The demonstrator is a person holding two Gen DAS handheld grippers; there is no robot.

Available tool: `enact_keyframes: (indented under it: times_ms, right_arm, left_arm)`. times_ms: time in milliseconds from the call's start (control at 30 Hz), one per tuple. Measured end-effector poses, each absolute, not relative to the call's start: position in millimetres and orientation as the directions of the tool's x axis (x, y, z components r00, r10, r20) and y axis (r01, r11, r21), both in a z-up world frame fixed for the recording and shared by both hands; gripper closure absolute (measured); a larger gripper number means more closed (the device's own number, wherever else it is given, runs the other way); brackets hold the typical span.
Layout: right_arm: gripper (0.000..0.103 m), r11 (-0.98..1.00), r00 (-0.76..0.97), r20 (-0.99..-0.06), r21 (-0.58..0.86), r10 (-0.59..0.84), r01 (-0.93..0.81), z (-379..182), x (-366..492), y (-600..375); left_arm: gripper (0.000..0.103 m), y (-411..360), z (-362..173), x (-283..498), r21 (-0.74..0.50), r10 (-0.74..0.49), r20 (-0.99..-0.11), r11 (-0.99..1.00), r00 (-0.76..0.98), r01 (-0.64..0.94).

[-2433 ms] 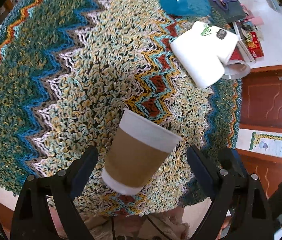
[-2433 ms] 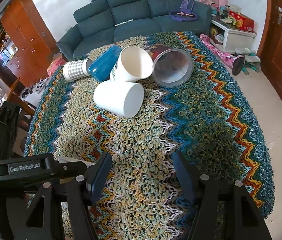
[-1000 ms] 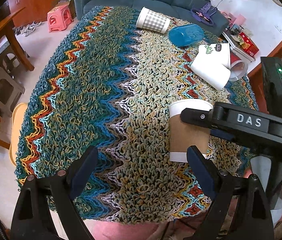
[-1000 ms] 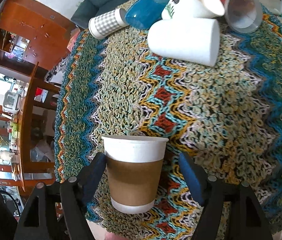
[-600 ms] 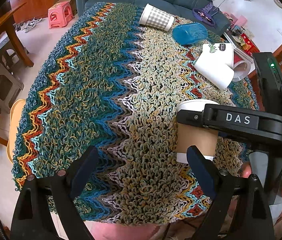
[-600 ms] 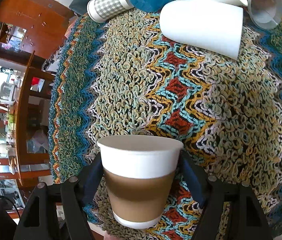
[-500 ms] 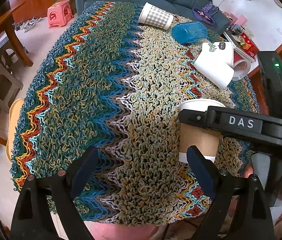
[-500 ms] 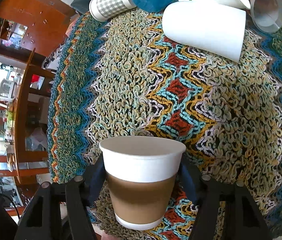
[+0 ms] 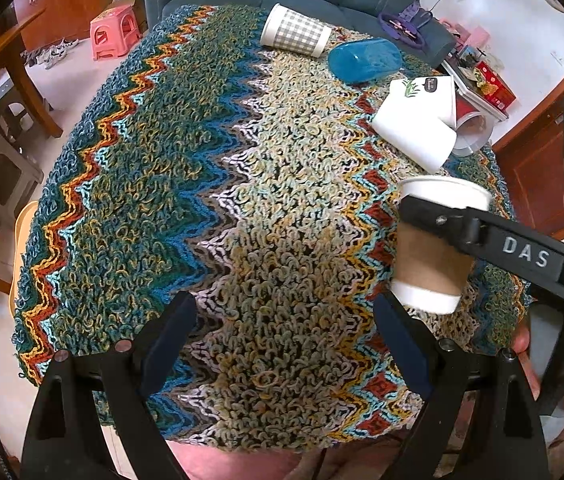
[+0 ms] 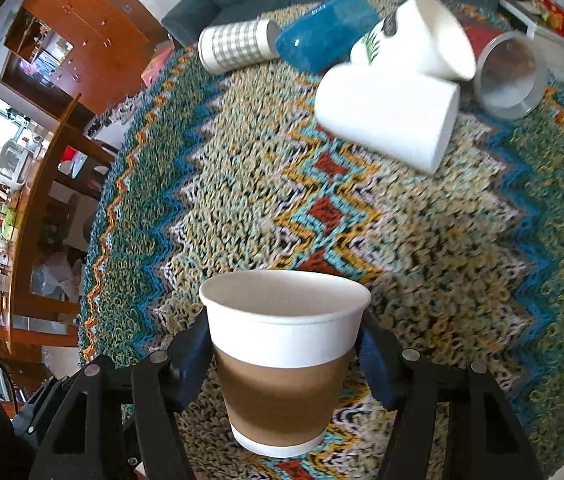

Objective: Flip cup upright
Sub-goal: 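Carry the cup with the right tool and turn it rim up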

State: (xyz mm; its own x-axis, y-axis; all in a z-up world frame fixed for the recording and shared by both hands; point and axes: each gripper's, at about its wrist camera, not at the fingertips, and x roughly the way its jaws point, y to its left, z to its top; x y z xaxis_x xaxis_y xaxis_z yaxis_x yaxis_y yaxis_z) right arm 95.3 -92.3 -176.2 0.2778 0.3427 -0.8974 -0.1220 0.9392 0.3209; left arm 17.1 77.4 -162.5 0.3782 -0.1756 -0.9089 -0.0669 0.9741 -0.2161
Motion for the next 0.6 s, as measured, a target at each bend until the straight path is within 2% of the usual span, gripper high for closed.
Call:
enact_keyframes:
  times_ms: [367,600]
  right_arm:
    - [0.038,0.963,0.545,-0.796,0.191,0.264,-0.188,-142.8,71.5,-118.4]
    - [0.038,0.975,0.616,-0.756,0.154,0.222,-0.162,-148.3,68.7,-135.0]
  left_arm:
    - [0.011,53.9,-146.4,16.3,-0.173,-0.141,-0.885,0.984,0.443,-0.032]
    - [0.011,45.8,-141.4,14.6,-0.156,-0.119,-0.873,0.987,0.472,-0.039]
